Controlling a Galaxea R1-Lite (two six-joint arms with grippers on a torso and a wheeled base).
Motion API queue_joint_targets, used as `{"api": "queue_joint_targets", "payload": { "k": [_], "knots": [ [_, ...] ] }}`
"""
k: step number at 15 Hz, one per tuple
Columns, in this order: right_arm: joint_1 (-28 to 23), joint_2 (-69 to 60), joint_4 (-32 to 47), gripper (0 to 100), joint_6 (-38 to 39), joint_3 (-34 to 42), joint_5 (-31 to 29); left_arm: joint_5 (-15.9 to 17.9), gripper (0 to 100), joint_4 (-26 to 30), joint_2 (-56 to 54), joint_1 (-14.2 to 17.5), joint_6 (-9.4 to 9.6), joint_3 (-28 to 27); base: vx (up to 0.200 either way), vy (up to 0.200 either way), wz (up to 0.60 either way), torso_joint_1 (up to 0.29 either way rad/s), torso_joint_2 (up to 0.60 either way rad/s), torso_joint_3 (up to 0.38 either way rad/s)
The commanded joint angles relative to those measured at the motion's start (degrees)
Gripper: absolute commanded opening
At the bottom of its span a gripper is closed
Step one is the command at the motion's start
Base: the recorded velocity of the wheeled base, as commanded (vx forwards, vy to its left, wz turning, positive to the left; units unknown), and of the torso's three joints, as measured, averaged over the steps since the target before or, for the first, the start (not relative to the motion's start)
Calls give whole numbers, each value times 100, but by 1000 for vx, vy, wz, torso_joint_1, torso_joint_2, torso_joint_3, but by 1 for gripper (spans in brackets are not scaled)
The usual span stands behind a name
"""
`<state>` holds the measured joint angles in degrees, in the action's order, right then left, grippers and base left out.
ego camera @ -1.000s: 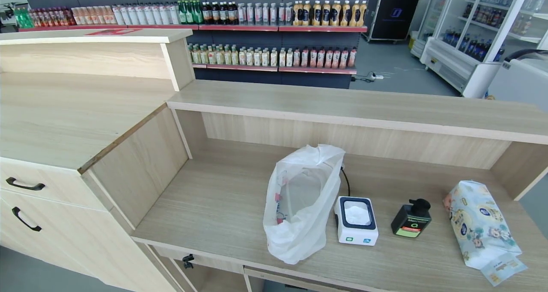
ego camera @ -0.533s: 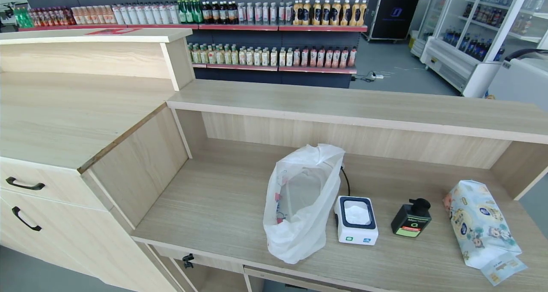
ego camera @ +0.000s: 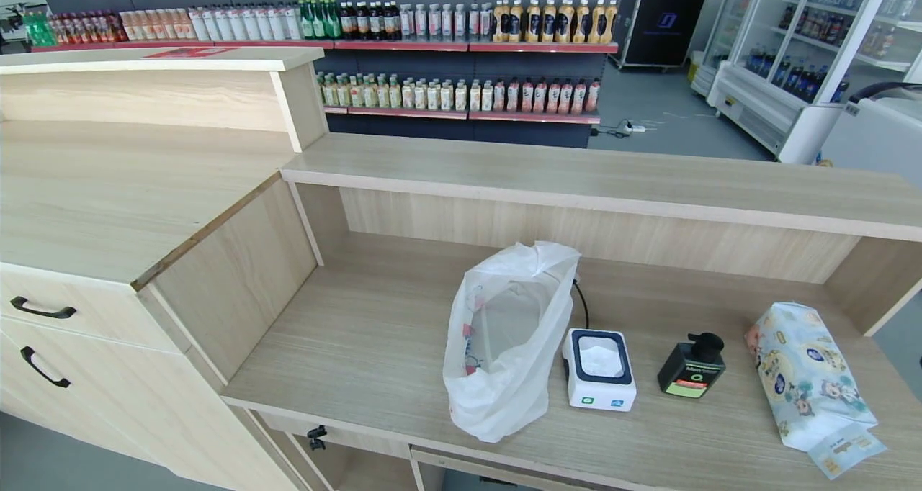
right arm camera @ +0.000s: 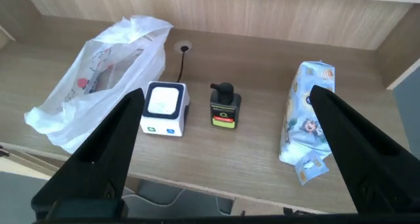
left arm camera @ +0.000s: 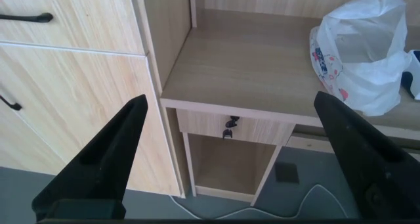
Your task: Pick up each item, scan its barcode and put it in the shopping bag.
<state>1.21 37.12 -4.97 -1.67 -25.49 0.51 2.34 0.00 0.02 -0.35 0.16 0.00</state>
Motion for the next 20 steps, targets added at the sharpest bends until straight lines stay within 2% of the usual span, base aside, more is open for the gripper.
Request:
{"api": "queue_joint_targets", "payload": {
  "k": [1, 3, 5, 6, 7, 8, 11, 16, 20],
  "knots": [
    [178, 1948, -487, 100, -264, -220, 274, -6, 100, 0, 6, 0, 2, 0, 0, 0, 0, 0, 0, 0],
    [-525, 2792, -610, 100, -905, -255, 1047, 3, 100, 0, 6, 0, 2, 0, 0, 0, 0, 0, 0, 0],
    [-1395, 3328, -566, 100, -1863, -343, 1961, 3, 100, 0, 6, 0, 2, 0, 0, 0, 0, 0, 0, 0],
    [-1755, 3513, -478, 100, -2312, -360, 2542, 3, 100, 0, 6, 0, 2, 0, 0, 0, 0, 0, 0, 0],
    [-1931, 3574, -408, 100, -2514, -378, 2761, -6, 100, 0, 6, 0, 2, 0, 0, 0, 0, 0, 0, 0],
    [-2388, 3785, -39, 100, -3015, -571, 3218, 3, 100, 0, 6, 0, 2, 0, 0, 0, 0, 0, 0, 0],
    [-2854, 4119, 770, 100, -3182, -1107, 3693, 3, 100, 0, 6, 0, 2, 0, 0, 0, 0, 0, 0, 0],
    [-3241, 4892, 840, 100, -4113, -1397, 4001, -6, 100, 0, 6, 0, 2, 0, 0, 0, 0, 0, 0, 0],
    [-3452, 5332, 831, 100, -4482, -1485, 4062, 3, 100, 0, 6, 0, 2, 0, 0, 0, 0, 0, 0, 0]
  ]
}}
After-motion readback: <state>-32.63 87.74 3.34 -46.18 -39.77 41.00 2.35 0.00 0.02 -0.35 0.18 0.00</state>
